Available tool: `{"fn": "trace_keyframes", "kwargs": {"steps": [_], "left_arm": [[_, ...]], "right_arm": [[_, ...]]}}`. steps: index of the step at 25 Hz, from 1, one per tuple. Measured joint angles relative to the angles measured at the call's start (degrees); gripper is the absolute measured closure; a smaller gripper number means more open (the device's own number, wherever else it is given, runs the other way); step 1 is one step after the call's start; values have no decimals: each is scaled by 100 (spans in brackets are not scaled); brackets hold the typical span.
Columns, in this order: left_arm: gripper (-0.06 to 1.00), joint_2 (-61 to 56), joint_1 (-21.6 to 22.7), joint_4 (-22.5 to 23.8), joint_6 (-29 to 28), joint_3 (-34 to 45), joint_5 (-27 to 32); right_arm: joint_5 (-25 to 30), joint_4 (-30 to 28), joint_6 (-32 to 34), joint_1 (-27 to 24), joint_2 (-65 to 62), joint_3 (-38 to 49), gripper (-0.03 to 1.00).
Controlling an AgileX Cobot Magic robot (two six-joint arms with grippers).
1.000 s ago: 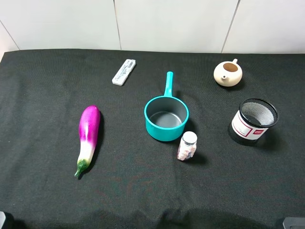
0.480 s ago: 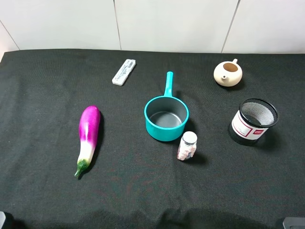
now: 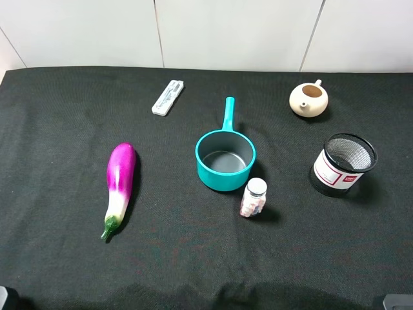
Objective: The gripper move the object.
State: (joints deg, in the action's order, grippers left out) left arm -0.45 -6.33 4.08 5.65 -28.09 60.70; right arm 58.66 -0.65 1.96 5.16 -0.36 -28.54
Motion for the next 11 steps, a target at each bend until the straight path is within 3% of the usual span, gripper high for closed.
{"fn": "trace_keyframes", "kwargs": {"steps": [11], "left_arm": [[-5,0,0,0,0,0,0]], "right_arm": [[0,0,0,0,0,0,27]]}}
